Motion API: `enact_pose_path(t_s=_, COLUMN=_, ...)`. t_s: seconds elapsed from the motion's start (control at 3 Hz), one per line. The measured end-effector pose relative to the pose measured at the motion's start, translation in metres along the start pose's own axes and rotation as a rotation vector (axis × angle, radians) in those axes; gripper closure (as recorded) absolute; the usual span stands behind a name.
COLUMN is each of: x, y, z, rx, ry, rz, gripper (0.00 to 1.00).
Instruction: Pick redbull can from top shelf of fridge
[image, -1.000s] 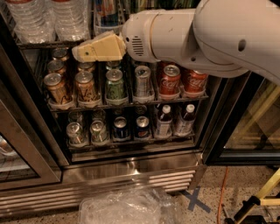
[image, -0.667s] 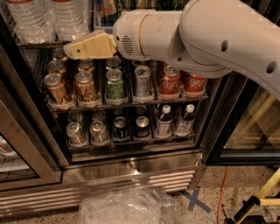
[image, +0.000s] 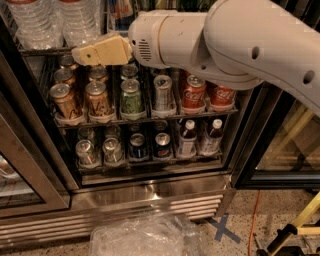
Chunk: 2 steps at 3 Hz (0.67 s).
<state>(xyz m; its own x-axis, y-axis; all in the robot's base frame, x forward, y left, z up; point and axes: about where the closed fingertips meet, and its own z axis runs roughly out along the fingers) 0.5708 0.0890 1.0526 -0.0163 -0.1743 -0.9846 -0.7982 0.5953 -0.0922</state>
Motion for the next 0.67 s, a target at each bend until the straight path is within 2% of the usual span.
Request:
enact_pose_path(t_s=0.33, x=-0.0074, y=-0.0048, z=0.0074, rx=0.01, ry=-0.03, rz=-0.008, gripper=0.0)
enact_pose_path(t_s=0.67, x=-0.0092, y=-0.0088, z=0.0104, rx=0.022, ry=-0.041, rz=-0.018, gripper=0.1)
